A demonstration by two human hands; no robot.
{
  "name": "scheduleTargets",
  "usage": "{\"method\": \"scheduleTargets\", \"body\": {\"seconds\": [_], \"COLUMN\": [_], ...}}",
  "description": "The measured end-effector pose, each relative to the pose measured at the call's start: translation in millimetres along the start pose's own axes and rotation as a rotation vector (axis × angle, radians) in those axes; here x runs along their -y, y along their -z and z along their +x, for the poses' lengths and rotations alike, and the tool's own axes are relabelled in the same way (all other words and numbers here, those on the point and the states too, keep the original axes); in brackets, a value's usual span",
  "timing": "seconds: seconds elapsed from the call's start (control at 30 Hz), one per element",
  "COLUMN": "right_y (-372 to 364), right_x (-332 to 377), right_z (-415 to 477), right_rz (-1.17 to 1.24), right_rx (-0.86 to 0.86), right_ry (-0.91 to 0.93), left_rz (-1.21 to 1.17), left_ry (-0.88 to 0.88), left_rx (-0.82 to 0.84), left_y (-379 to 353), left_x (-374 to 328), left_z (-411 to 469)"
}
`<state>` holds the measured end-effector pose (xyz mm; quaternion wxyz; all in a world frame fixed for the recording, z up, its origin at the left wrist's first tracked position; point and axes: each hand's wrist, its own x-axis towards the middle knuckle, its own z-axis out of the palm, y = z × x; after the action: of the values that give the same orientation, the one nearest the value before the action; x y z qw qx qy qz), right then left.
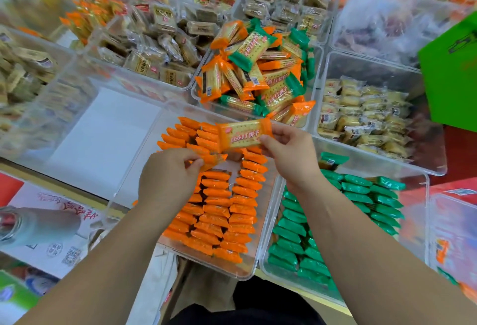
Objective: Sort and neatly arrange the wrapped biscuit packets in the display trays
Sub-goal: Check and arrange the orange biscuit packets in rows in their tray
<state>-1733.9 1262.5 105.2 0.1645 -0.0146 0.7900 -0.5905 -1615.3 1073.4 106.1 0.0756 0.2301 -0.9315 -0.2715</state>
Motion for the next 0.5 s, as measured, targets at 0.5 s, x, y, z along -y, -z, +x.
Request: {"method": "scheduleTargets", "body": {"seconds": [0.5], "right_y": [-71], "right_x": [-45], "right_z": [2], "right_rz": [-1.166], "right_rx": [0.188], "right_ry": [0.481], "left_rz": [-1.08], "left_ry": [0.755], "left_rx": [-0.019], "left_y": [44], "left_x": [48], "left_z": [-98]}}
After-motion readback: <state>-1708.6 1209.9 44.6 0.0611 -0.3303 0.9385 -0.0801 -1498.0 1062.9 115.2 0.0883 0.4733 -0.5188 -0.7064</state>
